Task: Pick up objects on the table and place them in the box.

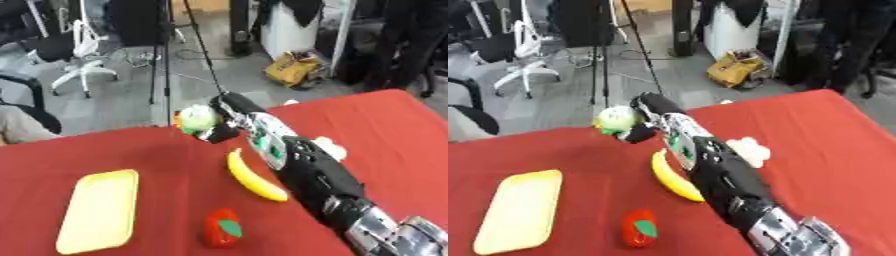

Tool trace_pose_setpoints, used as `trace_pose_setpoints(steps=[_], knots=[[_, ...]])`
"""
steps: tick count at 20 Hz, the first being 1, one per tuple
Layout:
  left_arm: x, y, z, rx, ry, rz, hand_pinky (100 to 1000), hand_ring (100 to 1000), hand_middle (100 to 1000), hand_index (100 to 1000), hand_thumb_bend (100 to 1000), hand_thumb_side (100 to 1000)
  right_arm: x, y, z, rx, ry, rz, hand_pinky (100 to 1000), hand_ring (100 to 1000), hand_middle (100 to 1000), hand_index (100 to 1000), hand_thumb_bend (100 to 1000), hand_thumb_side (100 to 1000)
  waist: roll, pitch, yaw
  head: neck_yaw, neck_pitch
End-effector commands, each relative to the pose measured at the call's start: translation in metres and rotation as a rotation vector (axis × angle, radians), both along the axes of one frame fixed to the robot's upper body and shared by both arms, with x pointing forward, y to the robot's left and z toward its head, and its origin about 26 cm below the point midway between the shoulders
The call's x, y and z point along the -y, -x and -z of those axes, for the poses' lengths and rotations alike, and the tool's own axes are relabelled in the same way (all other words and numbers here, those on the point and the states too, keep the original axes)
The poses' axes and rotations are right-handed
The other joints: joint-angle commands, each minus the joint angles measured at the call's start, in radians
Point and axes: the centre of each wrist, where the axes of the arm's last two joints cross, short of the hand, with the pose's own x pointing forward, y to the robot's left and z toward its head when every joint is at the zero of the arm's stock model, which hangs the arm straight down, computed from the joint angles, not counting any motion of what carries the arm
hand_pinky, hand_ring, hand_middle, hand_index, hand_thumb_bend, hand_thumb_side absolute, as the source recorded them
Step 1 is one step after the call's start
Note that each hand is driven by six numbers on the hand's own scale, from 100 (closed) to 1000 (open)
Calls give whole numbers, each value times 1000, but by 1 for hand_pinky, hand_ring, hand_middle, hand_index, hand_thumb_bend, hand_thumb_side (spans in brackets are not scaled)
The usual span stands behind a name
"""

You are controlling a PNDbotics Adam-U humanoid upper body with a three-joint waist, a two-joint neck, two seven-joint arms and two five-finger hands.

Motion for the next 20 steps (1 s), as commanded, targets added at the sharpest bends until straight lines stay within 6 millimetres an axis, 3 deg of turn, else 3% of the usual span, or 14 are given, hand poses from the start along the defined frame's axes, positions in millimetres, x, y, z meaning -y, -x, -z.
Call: trace_pose_setpoints(steps=[1,10,20], knots=[[2,0,-13,44,-21,7,615,718,707,785,637,1000,-20,4,-11,15,-10,-72,505,520,465,486,534,435,-13,-19,9,-4,-10],[13,-4,-18,59,-15,53,617,719,708,786,638,1000,-34,8,12,-54,-17,-108,504,519,488,488,532,425,-2,-17,85,-24,-19],[24,-4,-32,122,-19,69,623,721,710,787,640,1000,-48,13,27,-92,-14,-158,507,522,493,494,519,421,-24,-17,181,-35,-23]])
